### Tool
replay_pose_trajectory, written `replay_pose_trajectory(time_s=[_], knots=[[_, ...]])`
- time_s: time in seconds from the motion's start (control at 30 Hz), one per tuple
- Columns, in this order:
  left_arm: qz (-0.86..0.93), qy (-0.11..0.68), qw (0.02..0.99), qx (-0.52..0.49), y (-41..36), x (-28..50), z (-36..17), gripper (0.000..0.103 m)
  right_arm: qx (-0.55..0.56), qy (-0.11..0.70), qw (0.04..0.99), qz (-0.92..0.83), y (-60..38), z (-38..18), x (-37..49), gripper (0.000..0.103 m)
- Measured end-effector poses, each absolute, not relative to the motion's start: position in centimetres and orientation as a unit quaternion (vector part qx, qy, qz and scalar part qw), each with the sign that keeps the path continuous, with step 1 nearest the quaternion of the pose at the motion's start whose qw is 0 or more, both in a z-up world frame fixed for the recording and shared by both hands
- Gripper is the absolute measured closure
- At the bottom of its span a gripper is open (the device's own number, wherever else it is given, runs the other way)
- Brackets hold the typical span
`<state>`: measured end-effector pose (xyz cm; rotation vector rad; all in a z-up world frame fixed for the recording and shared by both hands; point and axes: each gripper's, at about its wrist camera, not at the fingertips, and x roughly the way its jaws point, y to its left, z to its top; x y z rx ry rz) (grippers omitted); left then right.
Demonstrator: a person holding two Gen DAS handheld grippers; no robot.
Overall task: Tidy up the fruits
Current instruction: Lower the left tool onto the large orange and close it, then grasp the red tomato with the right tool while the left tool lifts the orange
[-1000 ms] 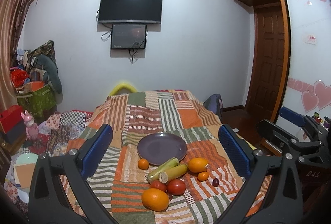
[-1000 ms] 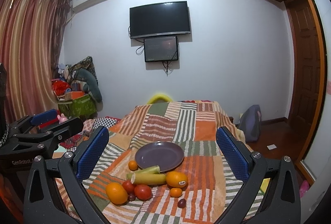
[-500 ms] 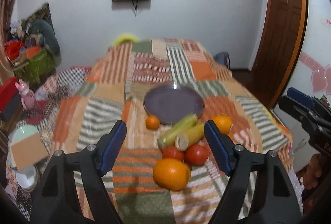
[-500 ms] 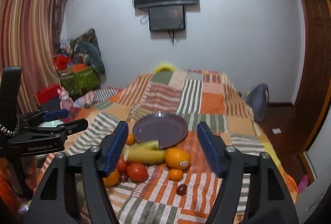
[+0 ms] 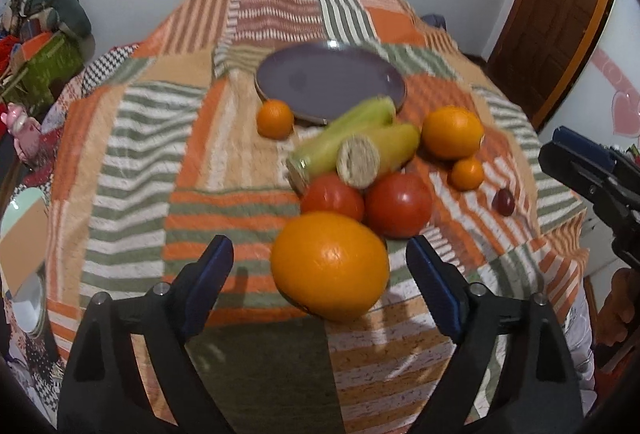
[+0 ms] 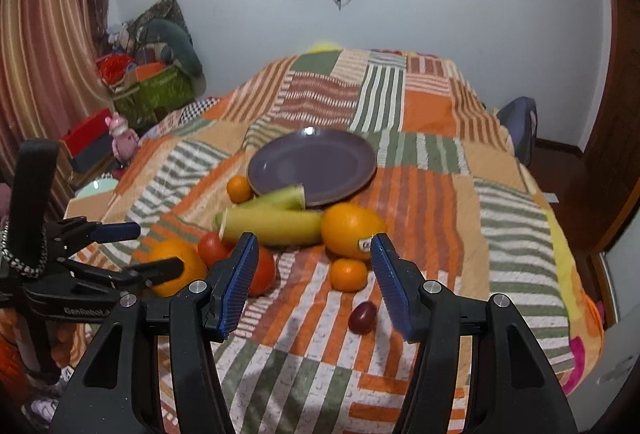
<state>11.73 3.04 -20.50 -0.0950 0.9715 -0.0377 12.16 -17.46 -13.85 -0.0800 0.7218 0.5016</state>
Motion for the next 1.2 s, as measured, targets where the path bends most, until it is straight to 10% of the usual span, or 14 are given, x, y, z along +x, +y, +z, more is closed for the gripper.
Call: replay_pose_trajectory(time_s=[0.3,0.53,1.2], knots=[[-0.014,0.479,0.876,-0.055,3.4,12.3,-22.7,0.014,-0.032,0.388,0.880,0.272,-16.1,-15.8,13.6,0.036],[-0.044,0.472,0.878,-0.066,3.4,12.3,-22.6,0.034,-0.044,0.410,0.863,0.294,-14.4,-17.0,14.3,0.036],[-0.007,0.466,0.881,-0.081,7.7,12.2,-21.7,0.035,-0.051,0.468,0.823,0.320,-10.2,-21.3,17.2,0.038]])
